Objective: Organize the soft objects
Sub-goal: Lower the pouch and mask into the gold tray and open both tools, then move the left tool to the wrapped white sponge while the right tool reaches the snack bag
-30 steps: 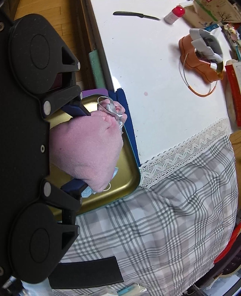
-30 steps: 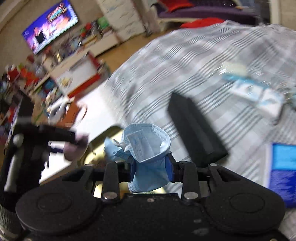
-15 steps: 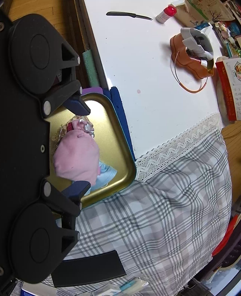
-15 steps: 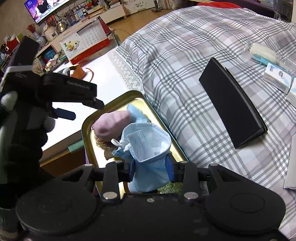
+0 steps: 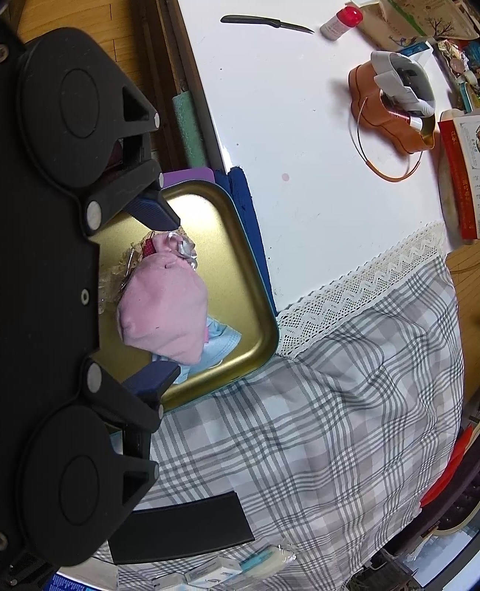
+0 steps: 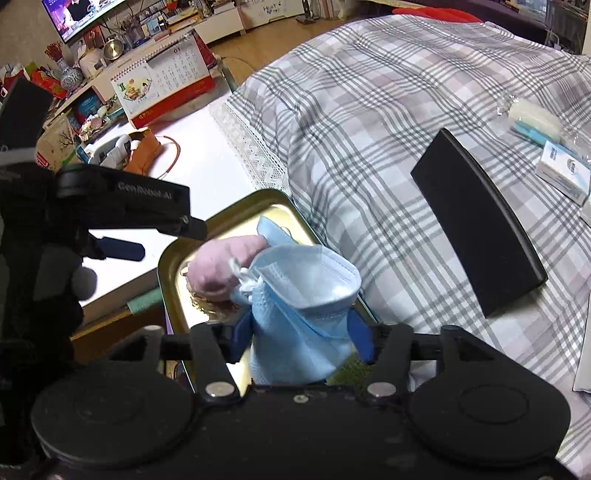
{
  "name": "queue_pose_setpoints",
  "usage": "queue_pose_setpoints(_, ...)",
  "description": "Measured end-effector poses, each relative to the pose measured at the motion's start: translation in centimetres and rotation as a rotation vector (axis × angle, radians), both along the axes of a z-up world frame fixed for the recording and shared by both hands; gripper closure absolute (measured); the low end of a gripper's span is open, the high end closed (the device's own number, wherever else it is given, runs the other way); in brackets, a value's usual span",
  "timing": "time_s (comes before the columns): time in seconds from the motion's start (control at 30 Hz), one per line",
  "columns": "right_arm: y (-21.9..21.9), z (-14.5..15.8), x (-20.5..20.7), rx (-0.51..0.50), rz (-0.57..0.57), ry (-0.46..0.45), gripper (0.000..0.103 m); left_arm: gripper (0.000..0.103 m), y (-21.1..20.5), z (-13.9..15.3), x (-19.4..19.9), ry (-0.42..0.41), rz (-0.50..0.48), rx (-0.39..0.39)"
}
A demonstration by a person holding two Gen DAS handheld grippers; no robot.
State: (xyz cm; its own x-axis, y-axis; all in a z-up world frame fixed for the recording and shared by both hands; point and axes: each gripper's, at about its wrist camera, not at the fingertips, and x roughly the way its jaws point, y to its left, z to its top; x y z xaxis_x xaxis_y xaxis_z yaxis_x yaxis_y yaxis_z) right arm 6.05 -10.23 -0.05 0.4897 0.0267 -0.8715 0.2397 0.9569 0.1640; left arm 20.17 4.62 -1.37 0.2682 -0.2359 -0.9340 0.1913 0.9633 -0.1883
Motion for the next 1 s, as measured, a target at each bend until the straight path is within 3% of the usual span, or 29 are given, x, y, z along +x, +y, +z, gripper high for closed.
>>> queue_pose_setpoints(1.0,-1.1,-1.8,-1.8,-0.002,-0.035,0.063,0.04,0.03,-0.7,-0.2,-0.6,0.001,-0.028,0.006)
